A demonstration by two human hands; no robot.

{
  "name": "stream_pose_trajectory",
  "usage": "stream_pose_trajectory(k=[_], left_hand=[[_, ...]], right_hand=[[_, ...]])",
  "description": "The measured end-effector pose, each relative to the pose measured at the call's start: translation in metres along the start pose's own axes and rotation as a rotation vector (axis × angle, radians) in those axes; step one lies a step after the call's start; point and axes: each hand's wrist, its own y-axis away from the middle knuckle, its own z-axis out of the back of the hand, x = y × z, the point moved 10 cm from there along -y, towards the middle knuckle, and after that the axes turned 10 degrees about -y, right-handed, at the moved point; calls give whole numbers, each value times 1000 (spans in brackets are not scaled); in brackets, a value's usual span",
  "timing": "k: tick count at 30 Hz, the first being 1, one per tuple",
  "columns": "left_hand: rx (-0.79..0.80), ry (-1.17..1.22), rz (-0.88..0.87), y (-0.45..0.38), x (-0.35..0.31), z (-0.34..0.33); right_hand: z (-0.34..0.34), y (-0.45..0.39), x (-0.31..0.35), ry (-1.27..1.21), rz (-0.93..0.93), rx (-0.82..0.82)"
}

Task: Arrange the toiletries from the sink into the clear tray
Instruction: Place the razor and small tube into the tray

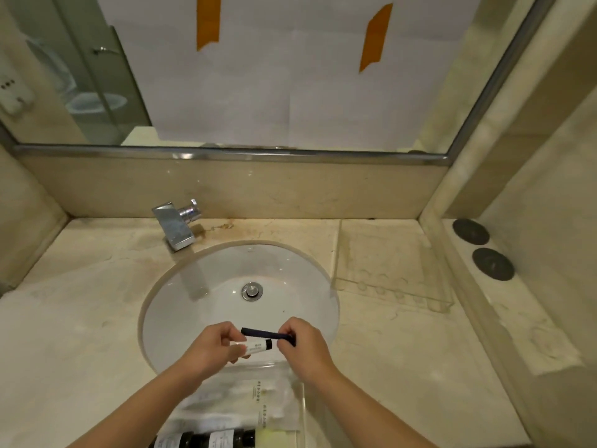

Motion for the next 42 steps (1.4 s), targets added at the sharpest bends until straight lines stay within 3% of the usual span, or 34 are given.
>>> stream_pose_trajectory(k=[7, 16, 22, 34, 42], left_hand=[[58, -8, -10, 23, 1, -8], [265, -285, -105, 64, 9, -36], [278, -441, -147, 78, 19, -57], [269, -424, -103, 93, 36, -81], [184, -553, -254, 103, 31, -85]], right_hand=[[-3, 12, 7, 44, 27, 86], [-15, 26, -1, 96, 37, 146], [-27, 35, -7, 204, 83, 183], [-28, 50, -11, 267, 151, 245], [-30, 70, -20, 274, 96, 200]])
